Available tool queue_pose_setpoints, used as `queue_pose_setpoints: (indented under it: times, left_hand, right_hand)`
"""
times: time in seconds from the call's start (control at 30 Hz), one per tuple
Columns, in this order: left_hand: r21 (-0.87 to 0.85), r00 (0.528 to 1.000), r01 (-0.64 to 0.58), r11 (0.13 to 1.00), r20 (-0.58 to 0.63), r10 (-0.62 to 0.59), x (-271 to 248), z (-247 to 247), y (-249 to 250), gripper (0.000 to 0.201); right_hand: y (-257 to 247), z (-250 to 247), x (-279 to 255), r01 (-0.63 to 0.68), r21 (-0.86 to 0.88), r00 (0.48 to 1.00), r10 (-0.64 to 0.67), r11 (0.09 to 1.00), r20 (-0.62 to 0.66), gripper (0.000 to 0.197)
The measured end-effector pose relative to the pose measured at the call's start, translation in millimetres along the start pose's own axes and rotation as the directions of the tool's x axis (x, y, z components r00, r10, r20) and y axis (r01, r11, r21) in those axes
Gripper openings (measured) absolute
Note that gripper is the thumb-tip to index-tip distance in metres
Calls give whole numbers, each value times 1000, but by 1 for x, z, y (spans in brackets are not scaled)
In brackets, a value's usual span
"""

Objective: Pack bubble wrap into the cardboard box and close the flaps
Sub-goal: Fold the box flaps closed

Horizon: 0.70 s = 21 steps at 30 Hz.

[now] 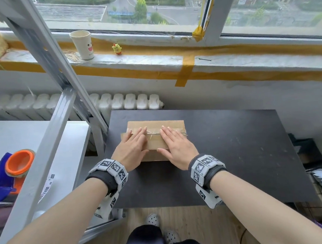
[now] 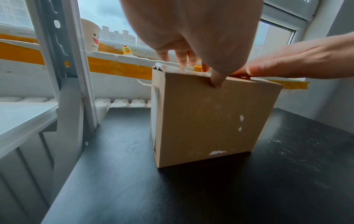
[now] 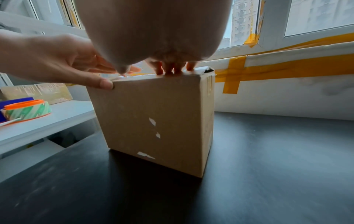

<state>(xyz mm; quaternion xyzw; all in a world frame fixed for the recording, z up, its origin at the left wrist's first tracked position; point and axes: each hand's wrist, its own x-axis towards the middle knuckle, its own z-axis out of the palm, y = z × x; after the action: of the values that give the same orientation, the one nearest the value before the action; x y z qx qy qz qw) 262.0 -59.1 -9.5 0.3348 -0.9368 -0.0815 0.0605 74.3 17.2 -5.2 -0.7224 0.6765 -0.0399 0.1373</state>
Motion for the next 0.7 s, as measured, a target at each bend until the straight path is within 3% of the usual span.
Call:
queue_pose_setpoints:
  times: [0.1, 0.23, 0.5, 0.7]
  left_hand:
    - [-51, 999, 37, 998, 10, -37, -2, 9, -3, 58]
    - [54, 989, 32, 998, 142, -39, 0, 13, -8, 76]
    - [114, 972, 35, 993, 229, -61, 6, 11, -7, 82]
    - [89, 975, 37, 995, 217, -55, 5, 15, -10, 88]
  right_hand:
    - [3, 3, -1, 12, -14, 1000, -12, 1000, 21, 68]
    - [6, 9, -2, 40, -31, 999, -40, 999, 4, 67]
    - [10, 18, 3, 50, -36, 998, -51, 998, -34, 72]
    - [10, 20, 6, 36, -47, 999, -37, 998, -23, 69]
